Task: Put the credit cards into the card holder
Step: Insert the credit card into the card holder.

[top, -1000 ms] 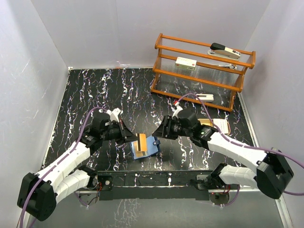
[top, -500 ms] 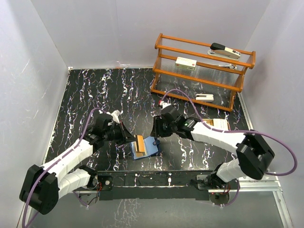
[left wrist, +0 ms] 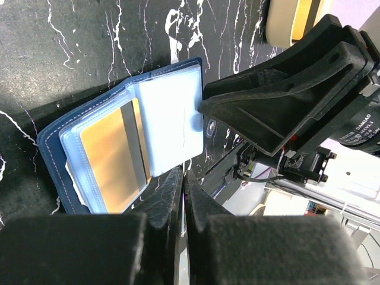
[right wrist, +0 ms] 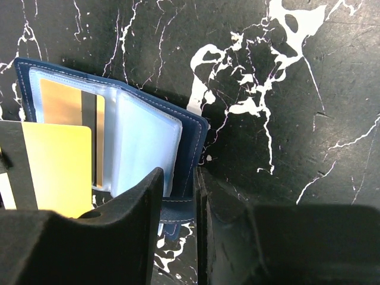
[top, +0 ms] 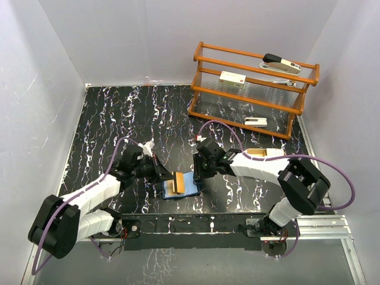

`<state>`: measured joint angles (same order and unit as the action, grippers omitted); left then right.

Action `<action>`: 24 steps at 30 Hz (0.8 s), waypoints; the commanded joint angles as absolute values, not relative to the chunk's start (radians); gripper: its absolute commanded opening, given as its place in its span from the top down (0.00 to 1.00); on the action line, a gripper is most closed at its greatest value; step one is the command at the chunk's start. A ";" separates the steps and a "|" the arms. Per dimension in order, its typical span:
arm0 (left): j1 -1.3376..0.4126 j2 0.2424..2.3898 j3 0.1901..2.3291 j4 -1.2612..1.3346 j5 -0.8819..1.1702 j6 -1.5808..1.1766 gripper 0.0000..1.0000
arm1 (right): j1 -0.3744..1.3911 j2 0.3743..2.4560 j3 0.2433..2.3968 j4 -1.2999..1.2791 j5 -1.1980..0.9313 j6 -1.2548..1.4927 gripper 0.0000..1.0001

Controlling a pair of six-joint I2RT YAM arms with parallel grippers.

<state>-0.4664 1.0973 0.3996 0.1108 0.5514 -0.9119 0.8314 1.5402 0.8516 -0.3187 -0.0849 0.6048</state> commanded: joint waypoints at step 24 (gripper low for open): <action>-0.460 1.276 0.372 0.223 0.598 -0.851 1.00 | 0.839 1.573 0.802 -0.262 -0.035 0.594 0.81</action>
